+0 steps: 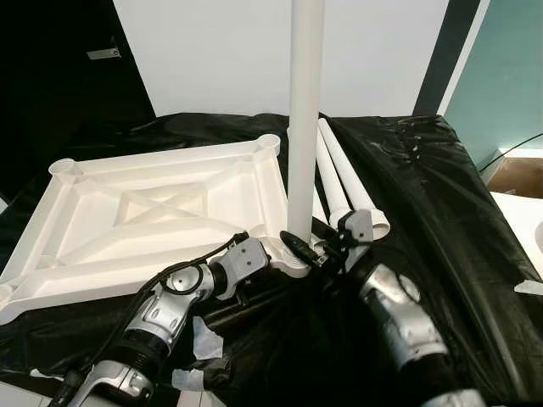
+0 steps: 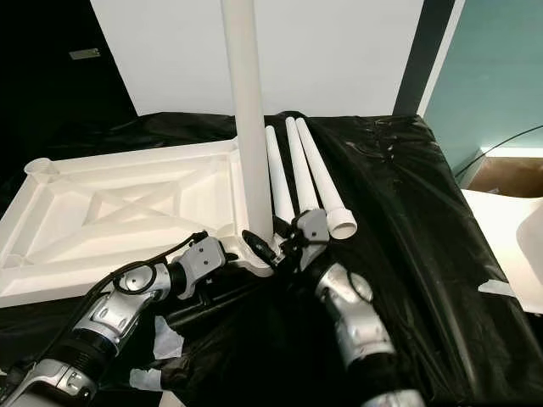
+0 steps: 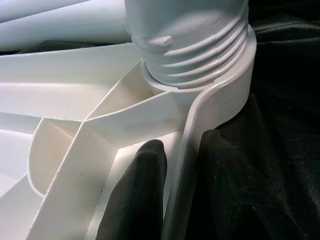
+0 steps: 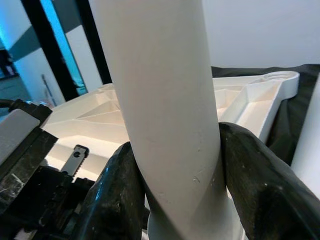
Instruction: Building children table
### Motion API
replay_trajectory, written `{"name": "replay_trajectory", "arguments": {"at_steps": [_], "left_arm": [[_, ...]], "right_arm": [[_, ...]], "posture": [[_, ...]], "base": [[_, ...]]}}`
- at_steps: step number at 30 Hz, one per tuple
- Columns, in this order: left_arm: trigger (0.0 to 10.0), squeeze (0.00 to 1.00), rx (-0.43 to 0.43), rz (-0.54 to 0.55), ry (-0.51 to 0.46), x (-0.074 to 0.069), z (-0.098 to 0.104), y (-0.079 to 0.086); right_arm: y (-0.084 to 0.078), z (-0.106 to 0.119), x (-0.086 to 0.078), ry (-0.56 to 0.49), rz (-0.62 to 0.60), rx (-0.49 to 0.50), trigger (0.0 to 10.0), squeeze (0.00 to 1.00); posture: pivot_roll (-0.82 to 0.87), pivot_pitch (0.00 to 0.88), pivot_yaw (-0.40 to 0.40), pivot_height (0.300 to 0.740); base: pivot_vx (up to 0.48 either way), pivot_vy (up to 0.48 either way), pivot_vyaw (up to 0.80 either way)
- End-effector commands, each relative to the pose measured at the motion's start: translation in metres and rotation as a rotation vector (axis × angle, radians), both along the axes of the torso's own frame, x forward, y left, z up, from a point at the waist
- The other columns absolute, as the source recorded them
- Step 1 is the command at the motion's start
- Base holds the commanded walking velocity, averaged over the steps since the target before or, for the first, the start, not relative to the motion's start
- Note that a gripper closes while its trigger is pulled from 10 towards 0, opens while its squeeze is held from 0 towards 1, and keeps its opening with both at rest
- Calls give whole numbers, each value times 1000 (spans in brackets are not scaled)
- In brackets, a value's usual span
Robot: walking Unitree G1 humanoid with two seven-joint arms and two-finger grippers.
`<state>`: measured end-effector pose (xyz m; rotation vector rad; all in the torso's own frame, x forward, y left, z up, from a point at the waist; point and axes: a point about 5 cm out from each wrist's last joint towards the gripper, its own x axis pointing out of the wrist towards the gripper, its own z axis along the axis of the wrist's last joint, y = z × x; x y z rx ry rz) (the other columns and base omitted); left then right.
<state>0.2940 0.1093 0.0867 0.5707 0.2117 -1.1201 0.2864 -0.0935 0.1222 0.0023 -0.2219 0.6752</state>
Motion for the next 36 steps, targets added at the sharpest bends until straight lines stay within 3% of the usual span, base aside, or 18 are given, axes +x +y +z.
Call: {"name": "replay_trajectory", "arguments": {"at_steps": [1,2,3,5,6,7,8,13,14,22,23,27,36], "left_arm": [[10000,0,61,-16,135,-18,-31,4],[10000,0,61,-18,137,-18,-31,4],[10000,0,62,-19,137,-18,-31,3],[10000,0,61,-21,137,-18,-31,3],[10000,0,62,-21,136,-18,-31,3],[10000,0,62,-21,136,-18,-31,3],[10000,0,62,-21,135,-17,-31,3],[10000,0,64,-20,134,-17,-31,3],[10000,0,64,-20,134,-17,-30,2],[10000,0,65,-22,131,-15,-30,2],[10000,0,64,-22,129,-14,-29,1],[10000,0,61,-19,127,-14,-29,0],[10000,0,62,-15,127,-14,-29,2]], "right_arm": [[-17,4,6,-15,-134,18,0,0],[-15,5,7,-22,-145,10,0,0],[-13,5,7,-30,-137,-24,9216,0],[-11,4,5,-40,-140,-49,9216,0],[-9,3,5,-28,-106,-45,10000,169],[-9,3,5,-28,-106,-45,10000,169],[-9,4,6,-18,-79,-41,10000,1000],[-10,8,12,-44,-19,-88,10000,1000],[-13,12,16,-56,46,-115,10000,0],[-24,17,28,-6,304,-225,10000,0],[-28,17,30,28,379,-259,510,0],[-35,18,32,61,476,-312,0,0],[-31,16,34,60,441,-269,0,0]], "posture": [[70,0,34,740],[68,0,35,740],[68,0,35,740],[66,0,36,740],[67,0,37,740],[67,0,37,740],[67,0,37,740],[67,0,37,740],[61,0,35,740],[58,0,35,740],[59,0,34,740],[65,0,31,740],[66,0,34,740]], "base": [[0,0,0],[0,0,0],[0,0,0],[0,0,0],[0,0,0],[0,0,0],[0,0,0],[0,0,0],[0,0,0],[0,0,0],[0,0,0],[0,0,0],[0,0,0]]}}
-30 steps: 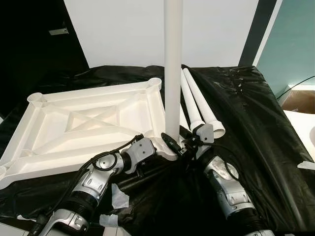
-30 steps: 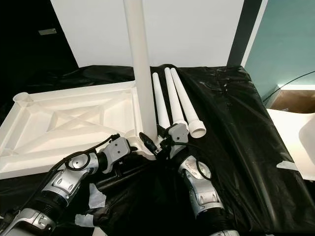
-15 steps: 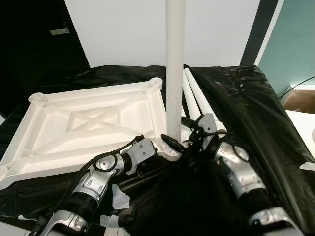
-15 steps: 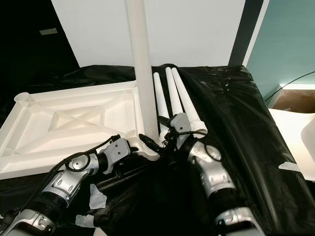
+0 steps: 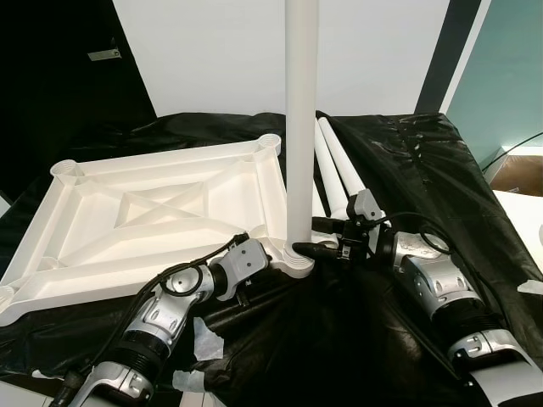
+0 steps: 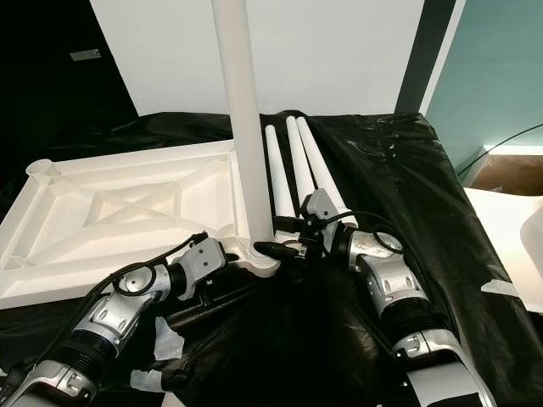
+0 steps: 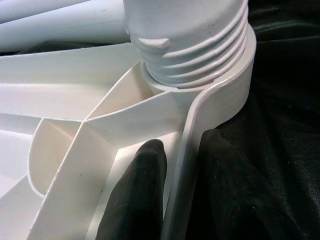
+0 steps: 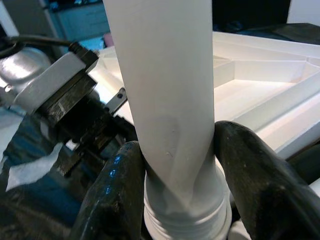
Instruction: Building children table
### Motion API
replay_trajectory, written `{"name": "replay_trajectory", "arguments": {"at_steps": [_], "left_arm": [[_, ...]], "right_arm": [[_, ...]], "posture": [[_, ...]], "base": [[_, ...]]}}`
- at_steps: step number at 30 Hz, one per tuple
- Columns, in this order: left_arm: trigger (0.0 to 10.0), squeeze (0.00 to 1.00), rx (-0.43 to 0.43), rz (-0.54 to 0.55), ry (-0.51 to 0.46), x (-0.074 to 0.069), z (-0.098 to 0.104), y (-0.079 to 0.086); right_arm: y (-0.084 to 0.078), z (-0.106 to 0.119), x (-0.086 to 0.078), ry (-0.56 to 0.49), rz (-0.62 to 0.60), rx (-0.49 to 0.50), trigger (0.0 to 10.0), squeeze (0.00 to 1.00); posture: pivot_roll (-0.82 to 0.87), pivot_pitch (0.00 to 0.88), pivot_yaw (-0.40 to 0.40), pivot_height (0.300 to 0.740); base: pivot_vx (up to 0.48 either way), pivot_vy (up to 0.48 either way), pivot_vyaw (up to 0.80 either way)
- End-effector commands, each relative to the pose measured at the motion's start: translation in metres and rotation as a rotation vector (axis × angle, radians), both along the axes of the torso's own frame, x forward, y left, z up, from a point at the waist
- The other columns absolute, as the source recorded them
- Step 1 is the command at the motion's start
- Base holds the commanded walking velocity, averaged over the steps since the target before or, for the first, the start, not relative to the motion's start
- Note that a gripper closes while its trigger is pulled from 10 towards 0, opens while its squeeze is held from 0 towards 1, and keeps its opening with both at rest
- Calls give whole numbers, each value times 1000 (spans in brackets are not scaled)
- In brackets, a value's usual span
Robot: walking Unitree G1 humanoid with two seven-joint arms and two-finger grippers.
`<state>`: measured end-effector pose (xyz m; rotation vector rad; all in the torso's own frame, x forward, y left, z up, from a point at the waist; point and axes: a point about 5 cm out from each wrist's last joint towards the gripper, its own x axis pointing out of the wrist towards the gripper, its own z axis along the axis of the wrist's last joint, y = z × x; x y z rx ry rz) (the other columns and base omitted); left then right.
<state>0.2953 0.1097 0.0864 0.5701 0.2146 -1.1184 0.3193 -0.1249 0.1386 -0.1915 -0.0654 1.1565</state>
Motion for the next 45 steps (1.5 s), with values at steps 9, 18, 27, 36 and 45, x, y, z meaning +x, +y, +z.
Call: {"name": "replay_trajectory", "arguments": {"at_steps": [9,18,27,36,45], "left_arm": [[10000,0,63,-18,130,-18,-31,4],[10000,0,61,-24,131,-18,-30,3],[10000,0,67,-27,132,-18,-31,3],[10000,0,56,-23,133,-18,-32,-1],[10000,0,54,-24,131,-18,-32,-1]], "right_arm": [[16,-28,-11,-70,-491,153,0,0],[33,-38,-24,-62,-502,169,0,0],[45,-33,-28,-68,-334,144,10000,1000],[18,-12,-14,-87,-97,50,10000,0],[7,-4,1,-37,28,-70,0,0]], "posture": [[66,0,36,740],[66,0,42,740],[63,0,40,740],[61,0,34,740],[61,0,34,740]], "base": [[0,0,0],[0,0,0],[0,0,0],[0,0,0],[0,0,0]]}}
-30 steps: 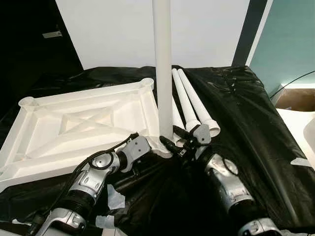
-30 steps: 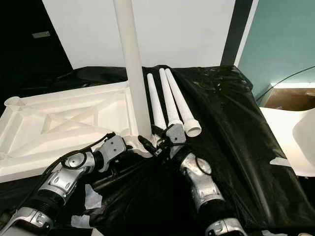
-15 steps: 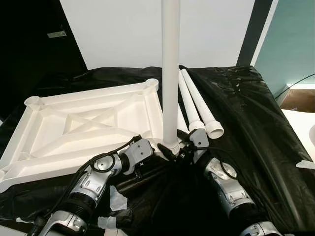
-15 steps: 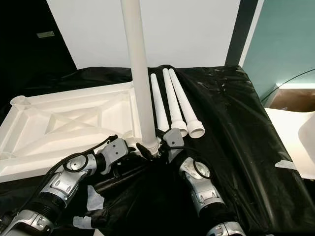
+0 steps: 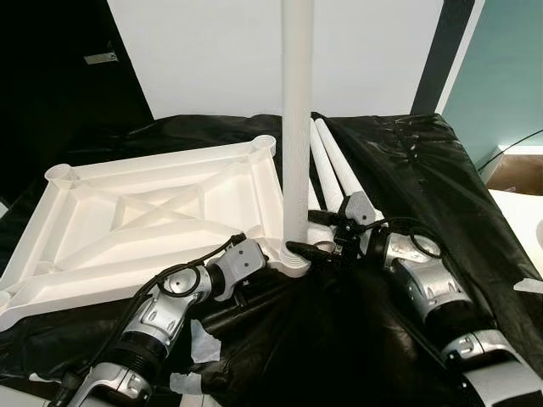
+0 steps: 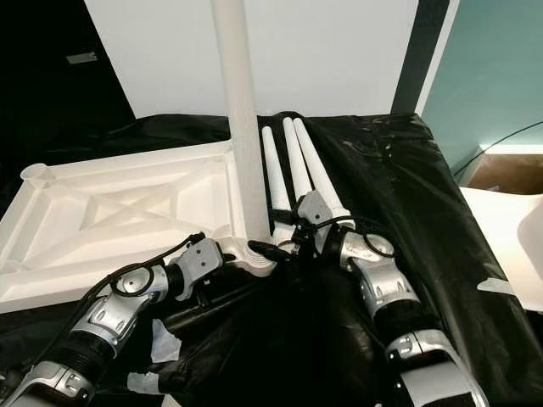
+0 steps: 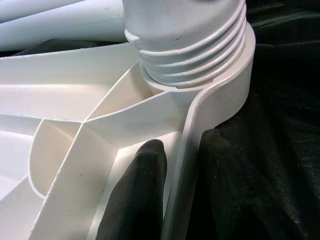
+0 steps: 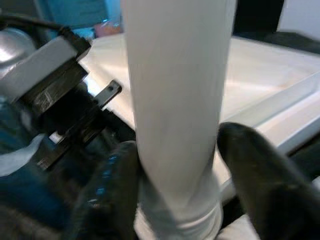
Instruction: Building children table
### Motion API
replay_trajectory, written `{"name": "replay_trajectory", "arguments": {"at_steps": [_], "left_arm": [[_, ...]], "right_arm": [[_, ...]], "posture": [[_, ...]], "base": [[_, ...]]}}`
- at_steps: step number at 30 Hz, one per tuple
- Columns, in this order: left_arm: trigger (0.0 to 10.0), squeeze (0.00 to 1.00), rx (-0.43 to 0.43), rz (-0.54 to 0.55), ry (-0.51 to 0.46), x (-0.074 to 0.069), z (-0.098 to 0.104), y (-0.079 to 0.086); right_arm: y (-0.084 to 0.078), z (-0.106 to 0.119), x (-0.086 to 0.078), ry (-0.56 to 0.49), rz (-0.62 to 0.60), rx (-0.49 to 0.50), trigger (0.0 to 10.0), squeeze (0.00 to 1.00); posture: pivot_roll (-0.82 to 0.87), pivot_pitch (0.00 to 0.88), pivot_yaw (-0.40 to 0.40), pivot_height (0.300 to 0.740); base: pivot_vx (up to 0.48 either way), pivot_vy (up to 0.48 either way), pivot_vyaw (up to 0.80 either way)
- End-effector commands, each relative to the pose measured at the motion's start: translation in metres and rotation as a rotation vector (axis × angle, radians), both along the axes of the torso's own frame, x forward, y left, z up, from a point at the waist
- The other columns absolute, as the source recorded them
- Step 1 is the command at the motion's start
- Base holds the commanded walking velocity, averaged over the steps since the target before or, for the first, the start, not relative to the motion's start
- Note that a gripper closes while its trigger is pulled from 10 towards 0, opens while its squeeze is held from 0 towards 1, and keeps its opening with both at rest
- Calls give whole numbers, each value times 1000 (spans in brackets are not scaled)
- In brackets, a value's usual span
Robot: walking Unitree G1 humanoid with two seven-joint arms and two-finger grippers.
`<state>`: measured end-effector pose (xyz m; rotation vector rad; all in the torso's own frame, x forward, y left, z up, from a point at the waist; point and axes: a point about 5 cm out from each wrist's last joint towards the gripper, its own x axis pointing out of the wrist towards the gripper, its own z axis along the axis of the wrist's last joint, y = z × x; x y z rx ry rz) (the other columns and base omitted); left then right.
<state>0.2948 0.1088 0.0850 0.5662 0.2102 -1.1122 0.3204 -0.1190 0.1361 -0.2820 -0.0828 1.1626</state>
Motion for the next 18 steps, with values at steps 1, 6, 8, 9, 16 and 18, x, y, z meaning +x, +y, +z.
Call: {"name": "replay_trajectory", "arguments": {"at_steps": [1,6,8,9,16,18], "left_arm": [[10000,0,60,-30,134,-17,-30,-1],[10000,0,58,-28,132,-17,-29,-1],[10000,0,60,-24,133,-17,-30,1],[10000,0,62,-24,134,-17,-30,2],[10000,0,64,-24,132,-17,-30,2],[10000,0,64,-24,132,-17,-30,2]], "right_arm": [[1,-1,0,23,18,-8,0,0],[2,1,2,41,30,3,0,0],[5,-2,-2,81,9,55,0,0],[10,-8,-9,84,-31,102,0,0],[15,-16,-19,30,-192,200,0,0],[15,-16,-19,30,-192,200,0,0]], "posture": [[61,0,34,740],[58,0,31,740],[58,0,31,740],[58,0,31,740],[67,0,30,740],[67,0,30,740]], "base": [[0,0,0],[0,0,0],[0,0,0],[0,0,0],[0,0,0],[0,0,0]]}}
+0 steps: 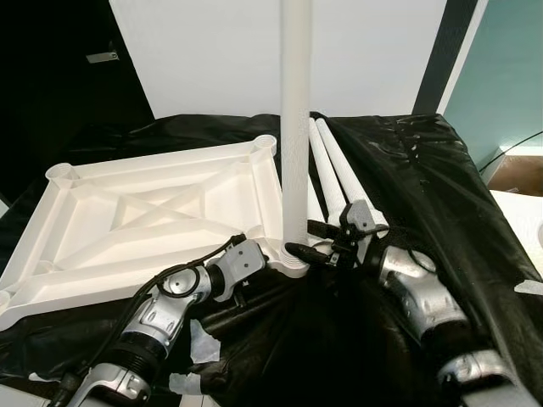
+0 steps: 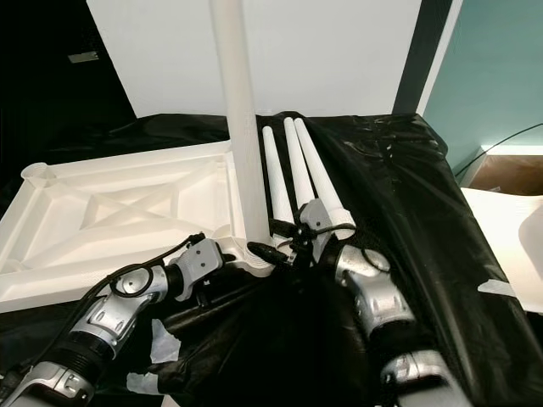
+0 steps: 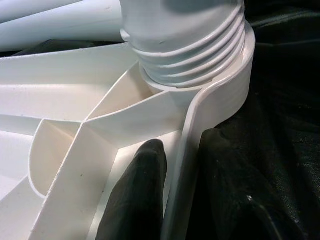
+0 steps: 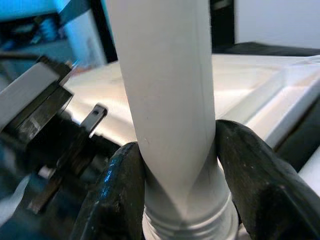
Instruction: Building children table
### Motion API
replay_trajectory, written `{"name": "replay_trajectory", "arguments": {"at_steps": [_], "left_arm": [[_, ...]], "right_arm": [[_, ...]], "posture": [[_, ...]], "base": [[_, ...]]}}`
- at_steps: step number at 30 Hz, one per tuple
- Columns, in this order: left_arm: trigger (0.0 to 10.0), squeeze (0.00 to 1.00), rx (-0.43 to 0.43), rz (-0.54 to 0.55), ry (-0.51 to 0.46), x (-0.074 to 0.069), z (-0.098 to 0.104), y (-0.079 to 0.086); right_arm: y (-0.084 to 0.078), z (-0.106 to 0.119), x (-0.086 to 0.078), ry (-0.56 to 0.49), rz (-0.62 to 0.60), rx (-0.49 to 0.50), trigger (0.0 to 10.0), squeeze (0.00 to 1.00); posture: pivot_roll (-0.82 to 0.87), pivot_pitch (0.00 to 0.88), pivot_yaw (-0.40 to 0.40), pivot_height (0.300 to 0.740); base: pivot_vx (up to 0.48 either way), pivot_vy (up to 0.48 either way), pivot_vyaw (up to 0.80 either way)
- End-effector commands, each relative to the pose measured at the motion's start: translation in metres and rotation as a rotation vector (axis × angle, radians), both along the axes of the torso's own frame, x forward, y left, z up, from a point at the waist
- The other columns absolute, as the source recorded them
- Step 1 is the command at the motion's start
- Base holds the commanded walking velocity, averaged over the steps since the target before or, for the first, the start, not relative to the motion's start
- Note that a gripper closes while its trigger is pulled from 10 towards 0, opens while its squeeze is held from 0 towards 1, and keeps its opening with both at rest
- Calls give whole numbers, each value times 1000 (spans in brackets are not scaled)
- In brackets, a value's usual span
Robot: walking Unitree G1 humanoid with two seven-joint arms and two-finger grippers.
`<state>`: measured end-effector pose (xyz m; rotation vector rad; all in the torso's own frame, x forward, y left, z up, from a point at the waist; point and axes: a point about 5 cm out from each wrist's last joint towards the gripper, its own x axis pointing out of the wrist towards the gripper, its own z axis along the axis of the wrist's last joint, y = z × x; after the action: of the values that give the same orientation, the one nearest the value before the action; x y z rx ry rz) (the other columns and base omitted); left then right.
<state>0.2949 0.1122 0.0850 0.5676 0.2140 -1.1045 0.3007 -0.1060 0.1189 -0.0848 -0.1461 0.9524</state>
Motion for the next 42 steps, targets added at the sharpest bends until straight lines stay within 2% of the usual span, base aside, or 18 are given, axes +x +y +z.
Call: {"name": "replay_trajectory", "arguments": {"at_steps": [1,2,4,8,9,11,12,14,15,17,18,20,22,28,29,30,32,42], "left_arm": [[10000,0,60,-31,130,-17,-29,-1],[10000,0,60,-31,130,-17,-29,-1],[10000,0,61,-31,128,-16,-29,-1],[10000,0,65,-34,132,-17,-29,1],[10000,0,66,-35,132,-17,-29,1],[10000,0,66,-35,132,-17,-29,1],[10000,0,66,-36,131,-16,-29,1],[10000,0,66,-36,131,-16,-29,1],[10000,0,65,-35,129,-16,-28,1],[10000,0,63,-33,128,-16,-28,0],[10000,0,62,-32,128,-16,-29,0],[10000,0,62,-32,128,-16,-29,0],[10000,0,62,-31,130,-16,-30,-1],[10000,0,63,-35,131,-16,-30,-2],[10000,0,64,-35,129,-16,-30,-2],[10000,0,64,-35,129,-16,-30,-2],[10000,0,64,-32,126,-15,-29,-1],[10000,0,66,-31,129,-17,-30,0]], "right_arm": [[2,-3,-4,-32,-111,29,0,0],[2,-3,-4,-32,-111,29,0,0],[-7,-7,-9,-57,-361,91,0,0],[-11,-7,-8,-60,-435,92,0,0],[-8,-8,-8,-61,-409,63,4275,0],[-8,-8,-8,-61,-409,63,4275,0],[-4,-9,-8,-57,-365,50,10000,0],[-4,-9,-8,-57,-365,50,10000,0],[-1,-8,-8,-44,-324,48,10000,1000],[2,-3,-2,-48,-242,25,10000,1000],[3,0,1,-52,-203,12,10000,0],[3,0,1,-52,-203,12,10000,0],[2,5,6,-69,-83,-35,10000,0],[-3,8,12,-45,111,-130,10000,0],[-4,7,14,-22,161,-161,8314,0],[-4,7,14,-22,161,-161,8314,0],[-6,7,17,19,227,-205,0,0],[-12,6,21,57,238,-204,0,0]], "posture": [[69,0,28,740],[69,0,28,740],[63,0,34,740],[59,0,38,740],[59,0,37,740],[59,0,37,740],[63,0,32,740],[63,0,32,740],[63,0,32,740],[63,0,28,740],[64,0,28,740],[64,0,28,740],[62,0,31,740],[64,0,34,740],[68,0,34,740],[68,0,34,740],[75,0,31,740],[72,0,33,740]], "base": [[0,0,0],[0,0,0],[0,0,0],[0,0,0],[0,0,0],[0,0,0],[0,0,0],[0,0,0],[0,0,0],[0,0,0],[0,0,0],[0,0,0],[0,0,0],[0,0,0],[0,0,0],[0,0,0],[0,0,0],[0,0,0]]}}
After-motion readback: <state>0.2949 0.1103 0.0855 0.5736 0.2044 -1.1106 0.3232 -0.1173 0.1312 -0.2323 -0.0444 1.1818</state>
